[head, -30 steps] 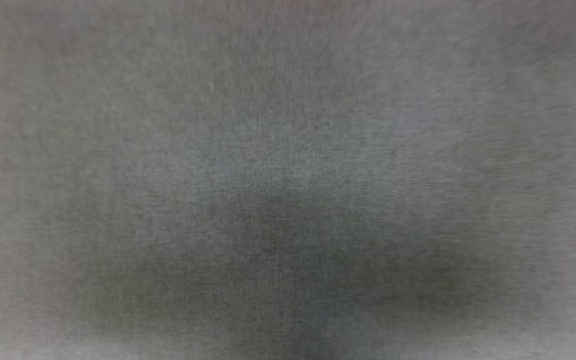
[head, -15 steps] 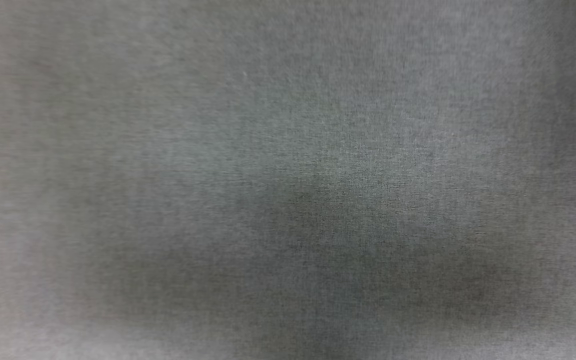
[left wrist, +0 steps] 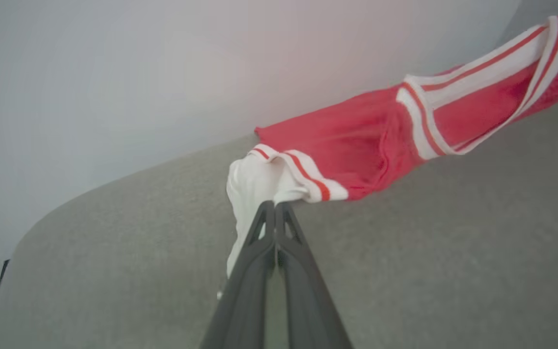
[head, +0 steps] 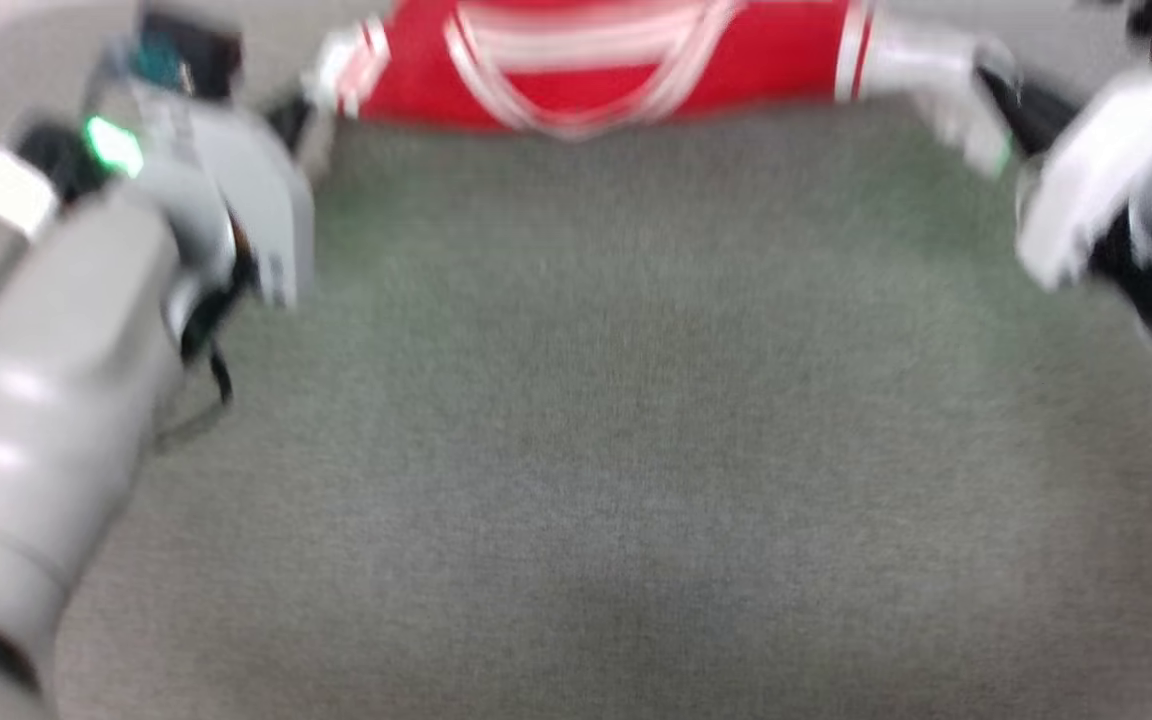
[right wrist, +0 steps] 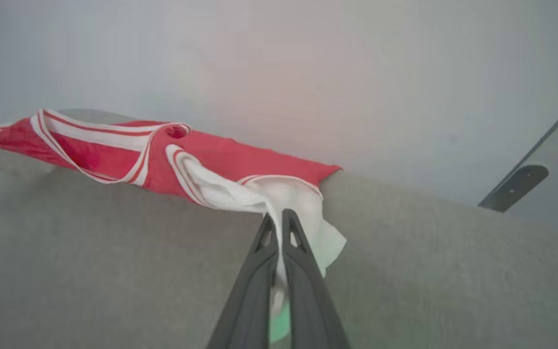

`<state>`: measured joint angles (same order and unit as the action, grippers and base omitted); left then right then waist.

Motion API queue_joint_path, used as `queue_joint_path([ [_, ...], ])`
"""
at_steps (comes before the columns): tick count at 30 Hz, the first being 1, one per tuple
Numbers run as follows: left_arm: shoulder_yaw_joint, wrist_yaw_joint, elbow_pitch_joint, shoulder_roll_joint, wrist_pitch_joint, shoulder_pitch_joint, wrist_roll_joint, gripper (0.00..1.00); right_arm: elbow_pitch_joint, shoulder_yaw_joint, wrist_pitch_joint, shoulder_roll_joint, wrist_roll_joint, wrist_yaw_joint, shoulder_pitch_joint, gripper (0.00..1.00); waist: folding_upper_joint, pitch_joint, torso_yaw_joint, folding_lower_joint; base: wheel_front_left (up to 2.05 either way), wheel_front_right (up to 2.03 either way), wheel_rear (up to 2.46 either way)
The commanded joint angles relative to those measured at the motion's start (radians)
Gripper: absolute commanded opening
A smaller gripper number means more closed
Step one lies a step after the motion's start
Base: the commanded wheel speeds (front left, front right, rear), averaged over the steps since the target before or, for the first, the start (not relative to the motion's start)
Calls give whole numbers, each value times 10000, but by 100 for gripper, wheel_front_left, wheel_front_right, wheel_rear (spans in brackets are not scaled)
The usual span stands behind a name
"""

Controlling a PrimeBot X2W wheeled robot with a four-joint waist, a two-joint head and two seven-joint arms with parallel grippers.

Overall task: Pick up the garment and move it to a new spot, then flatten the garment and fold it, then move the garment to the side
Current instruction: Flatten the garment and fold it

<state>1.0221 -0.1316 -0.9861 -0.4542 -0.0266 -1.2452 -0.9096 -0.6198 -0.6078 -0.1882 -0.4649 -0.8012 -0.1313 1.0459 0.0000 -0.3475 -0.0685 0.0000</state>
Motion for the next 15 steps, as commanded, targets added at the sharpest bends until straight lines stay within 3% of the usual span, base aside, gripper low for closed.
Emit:
queue_joint_path([
  [1, 63, 19, 152, -148, 29, 340, -17, 0, 170, -17, -97, -152, -201, 10, -389, 0, 0, 1601, 42, 0, 0, 0, 0],
  [7, 473, 137, 2156, -1129, 274, 2781, -526, 0, 1952, 196, -1262, -1405, -1433, 10, -2860, 0, 0, 2342, -1, 0, 0, 0, 0],
  [15, 714, 1826, 5837, -2728, 294, 5822, -979, 0, 3713, 1058, -2192, -2176, -1986, 10, -5896, 0, 0, 2526, 18, 0, 0, 0, 0],
])
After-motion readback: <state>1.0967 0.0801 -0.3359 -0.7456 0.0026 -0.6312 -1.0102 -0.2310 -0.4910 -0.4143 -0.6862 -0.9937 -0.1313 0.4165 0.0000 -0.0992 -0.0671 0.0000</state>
